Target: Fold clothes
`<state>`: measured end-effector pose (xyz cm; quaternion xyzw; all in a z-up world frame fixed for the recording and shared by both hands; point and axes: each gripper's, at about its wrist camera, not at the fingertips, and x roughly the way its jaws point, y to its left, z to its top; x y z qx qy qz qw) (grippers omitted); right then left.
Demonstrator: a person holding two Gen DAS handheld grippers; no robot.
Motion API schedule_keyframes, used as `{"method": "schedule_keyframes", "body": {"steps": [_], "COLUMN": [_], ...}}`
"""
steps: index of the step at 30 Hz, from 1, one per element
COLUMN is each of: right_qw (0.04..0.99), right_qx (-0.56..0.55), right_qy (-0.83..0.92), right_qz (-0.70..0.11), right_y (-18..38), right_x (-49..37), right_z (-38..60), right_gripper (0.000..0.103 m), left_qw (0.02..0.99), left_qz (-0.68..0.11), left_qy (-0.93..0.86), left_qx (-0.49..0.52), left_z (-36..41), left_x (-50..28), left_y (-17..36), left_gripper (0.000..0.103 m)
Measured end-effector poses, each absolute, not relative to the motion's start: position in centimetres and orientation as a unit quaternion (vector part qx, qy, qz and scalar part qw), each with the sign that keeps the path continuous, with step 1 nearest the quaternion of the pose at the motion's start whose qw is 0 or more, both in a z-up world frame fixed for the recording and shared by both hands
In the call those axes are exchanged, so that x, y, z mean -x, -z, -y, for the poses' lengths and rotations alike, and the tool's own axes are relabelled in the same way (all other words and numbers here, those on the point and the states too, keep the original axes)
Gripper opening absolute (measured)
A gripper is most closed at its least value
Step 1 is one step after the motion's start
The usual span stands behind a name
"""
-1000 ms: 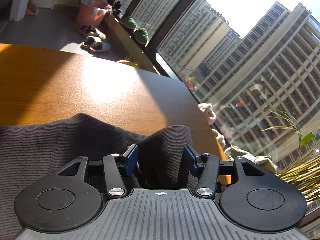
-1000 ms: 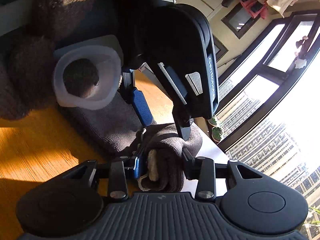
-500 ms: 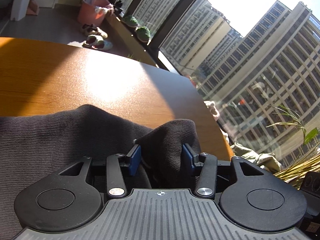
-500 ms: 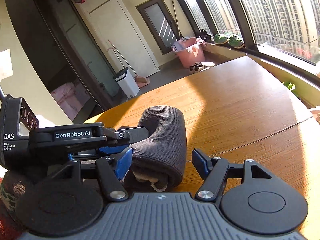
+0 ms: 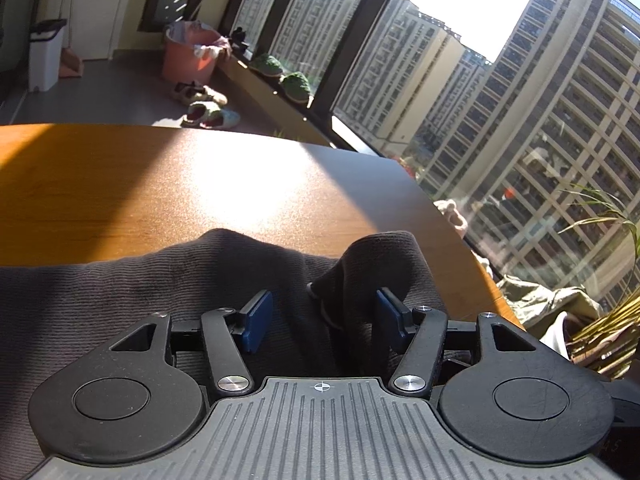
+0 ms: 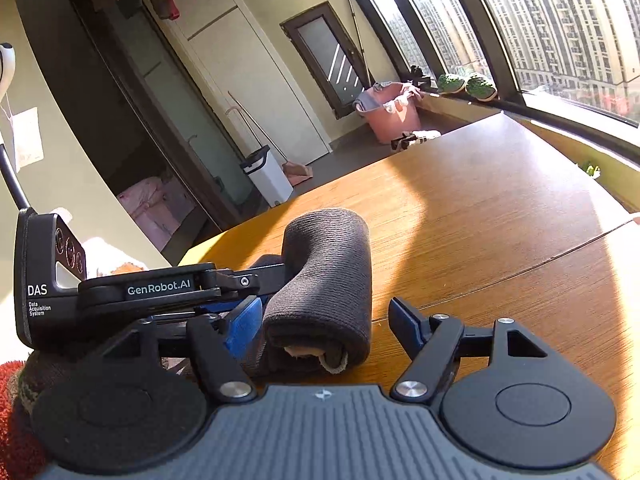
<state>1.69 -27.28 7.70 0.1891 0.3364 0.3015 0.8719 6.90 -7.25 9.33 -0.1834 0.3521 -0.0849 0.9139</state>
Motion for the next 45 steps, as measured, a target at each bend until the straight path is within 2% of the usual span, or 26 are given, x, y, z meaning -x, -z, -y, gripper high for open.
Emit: {"method": "schedule_keyframes", "body": {"steps": [1, 2, 4, 5, 6, 9, 15, 18, 20, 21, 23, 24, 26, 27, 28, 29, 30, 37, 39, 45], "right_qw": [0.868, 0.869, 0.889, 0.9, 0.907, 0.912, 0.908, 0.905, 0.902, 0.9, 0.896, 0.896, 0.9, 0.902, 0.906, 0.909, 0.912, 0.931, 0.935, 0.919], "right_qx": [-0.19, -0.178, -0.102, -0.055, -0.012, 0.078, 0.087, 0.056, 0.015, -0.013, -0.068, -0.089, -0.12, -0.121, -0.114, -0.105, -0.094, -0.009, 0.025, 0.239], "right_qy": [-0.301, -0.301, -0.298, -0.296, -0.296, -0.298, -0.305, -0.318, -0.328, -0.332, -0.337, -0.333, -0.317, -0.304, -0.286, -0.269, -0.255, -0.235, -0.232, -0.244], "right_qz": [-0.347, -0.351, -0.332, -0.315, -0.3, -0.27, -0.273, -0.278, -0.281, -0.281, -0.281, -0.278, -0.275, -0.282, -0.292, -0.301, -0.308, -0.279, -0.266, -0.198], "right_y": [-7.5, -7.4, -8.1, -8.6, -9.1, -9.6, -10.0, -10.3, -10.6, -10.7, -10.9, -10.9, -10.7, -10.5, -10.2, -9.9, -9.5, -8.7, -8.9, -8.6], "right_x": [-2.3, -2.3, -1.3, -0.6, 0.3, 2.2, 2.5, 2.3, 2.0, 1.7, 1.1, 0.9, 0.3, -0.2, -0.8, -1.4, -1.8, -1.3, -0.9, 2.1], "right_z": [26.9, 26.3, 24.2, 23.0, 21.9, 19.3, 19.0, 20.0, 21.2, 21.8, 23.0, 23.4, 23.9, 23.8, 23.6, 23.4, 23.2, 22.6, 22.4, 18.6], "right_gripper": [0.06, 0.054, 0.052, 0.051, 0.05, 0.05, 0.053, 0.062, 0.092, 0.097, 0.099, 0.098, 0.081, 0.079, 0.072, 0.056, 0.052, 0.039, 0.035, 0.033], "left_qw": [0.913, 0.912, 0.91, 0.909, 0.909, 0.913, 0.921, 0.924, 0.925, 0.925, 0.925, 0.925, 0.927, 0.928, 0.929, 0.929, 0.93, 0.926, 0.924, 0.917], "left_qz": [-0.353, -0.353, -0.354, -0.354, -0.353, -0.337, -0.323, -0.336, -0.337, -0.339, -0.341, -0.342, -0.344, -0.343, -0.343, -0.342, -0.342, -0.343, -0.344, -0.329], "left_qy": [0.085, 0.085, 0.082, 0.076, 0.068, 0.054, 0.071, 0.053, 0.041, 0.036, 0.032, 0.03, 0.025, 0.025, 0.024, 0.024, 0.024, 0.035, 0.038, 0.091], "left_qx": [0.187, 0.191, 0.201, 0.206, 0.21, 0.223, 0.204, 0.173, 0.17, 0.169, 0.167, 0.163, 0.15, 0.144, 0.14, 0.137, 0.136, 0.154, 0.162, 0.207], "left_z": [7.0, 6.8, 6.2, 5.8, 5.4, 4.0, 5.0, 5.9, 5.6, 5.4, 4.9, 4.8, 4.8, 4.9, 5.0, 5.1, 5.2, 4.3, 4.1, 4.4], "left_x": [-6.8, -6.7, -6.5, -6.3, -6.1, -5.4, -5.4, -6.1, -6.2, -6.1, -6.0, -5.9, -5.8, -5.7, -5.6, -5.6, -5.5, -5.6, -5.9, -6.1], "left_y": [-9.3, -9.2, -9.2, -9.3, -9.4, -10.3, -11.6, -10.3, -9.7, -9.6, -9.3, -9.3, -9.4, -9.4, -9.5, -9.5, -9.6, -9.7, -9.9, -12.0], "left_gripper": [0.064, 0.064, 0.061, 0.056, 0.051, 0.051, 0.052, 0.057, 0.059, 0.059, 0.055, 0.05, 0.042, 0.043, 0.043, 0.044, 0.045, 0.048, 0.054, 0.053]}}
